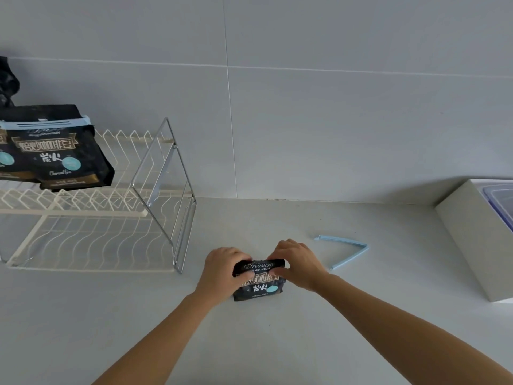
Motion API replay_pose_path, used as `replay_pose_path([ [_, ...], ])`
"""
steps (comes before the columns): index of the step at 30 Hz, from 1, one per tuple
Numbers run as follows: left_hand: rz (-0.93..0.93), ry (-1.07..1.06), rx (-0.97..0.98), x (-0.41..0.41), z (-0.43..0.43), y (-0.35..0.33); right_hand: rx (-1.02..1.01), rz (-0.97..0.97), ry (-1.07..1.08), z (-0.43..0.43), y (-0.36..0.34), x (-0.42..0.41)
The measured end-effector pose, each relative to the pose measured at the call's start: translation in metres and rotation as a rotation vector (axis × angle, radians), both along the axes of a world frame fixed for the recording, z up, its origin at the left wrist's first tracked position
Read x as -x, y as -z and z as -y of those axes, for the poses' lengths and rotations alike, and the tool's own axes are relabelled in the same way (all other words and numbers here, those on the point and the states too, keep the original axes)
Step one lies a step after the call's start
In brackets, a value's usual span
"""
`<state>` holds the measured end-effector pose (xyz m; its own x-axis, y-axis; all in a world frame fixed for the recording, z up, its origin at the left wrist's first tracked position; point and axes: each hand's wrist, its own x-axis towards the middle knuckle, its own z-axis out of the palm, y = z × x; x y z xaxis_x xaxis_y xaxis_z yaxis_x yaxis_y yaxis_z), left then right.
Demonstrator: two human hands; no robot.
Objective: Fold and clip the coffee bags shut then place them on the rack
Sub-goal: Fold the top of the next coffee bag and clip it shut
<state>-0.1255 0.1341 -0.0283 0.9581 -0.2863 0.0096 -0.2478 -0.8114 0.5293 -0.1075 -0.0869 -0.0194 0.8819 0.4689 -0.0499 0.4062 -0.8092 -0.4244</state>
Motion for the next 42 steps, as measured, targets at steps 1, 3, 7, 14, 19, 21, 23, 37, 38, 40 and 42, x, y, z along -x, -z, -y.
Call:
replay_pose_path([
  [1,0.007,0.037,-0.031,0.003,-0.002,0.000,0.005,0.001,0.000,-0.002,-0.001,0.000],
  [3,0.015,0.008,-0.012,0.005,-0.004,0.001,0.011,0.016,-0.018,-0.007,-0.003,0.000],
  [7,-0.003,-0.079,0.128,0.011,0.002,0.001,-0.001,0.053,-0.038,-0.012,-0.006,0.000],
  [14,-0.080,-0.059,0.164,0.011,0.005,-0.001,0.008,-0.024,-0.077,-0.009,-0.012,0.001],
  [19,-0.138,0.009,0.102,0.008,0.013,-0.002,-0.004,-0.092,0.007,0.001,-0.008,0.007],
  [21,-0.144,0.051,0.069,0.004,0.016,-0.006,-0.003,-0.127,0.048,0.006,-0.009,0.009],
  [23,-0.228,0.034,0.126,0.000,0.019,-0.009,0.020,-0.139,0.052,0.008,-0.010,0.010],
  [37,-0.573,0.117,0.220,-0.029,0.032,-0.017,0.000,-0.136,0.058,0.044,-0.019,-0.012],
  [38,-0.566,0.109,0.225,-0.030,0.030,-0.017,-0.012,-0.123,0.112,0.056,-0.016,-0.015],
  [40,-0.558,0.097,0.232,-0.029,0.027,-0.017,0.084,-0.105,0.215,0.085,-0.005,-0.020],
  [42,-0.555,0.090,0.247,-0.027,0.027,-0.015,0.278,-0.187,0.285,0.109,0.010,-0.018],
])
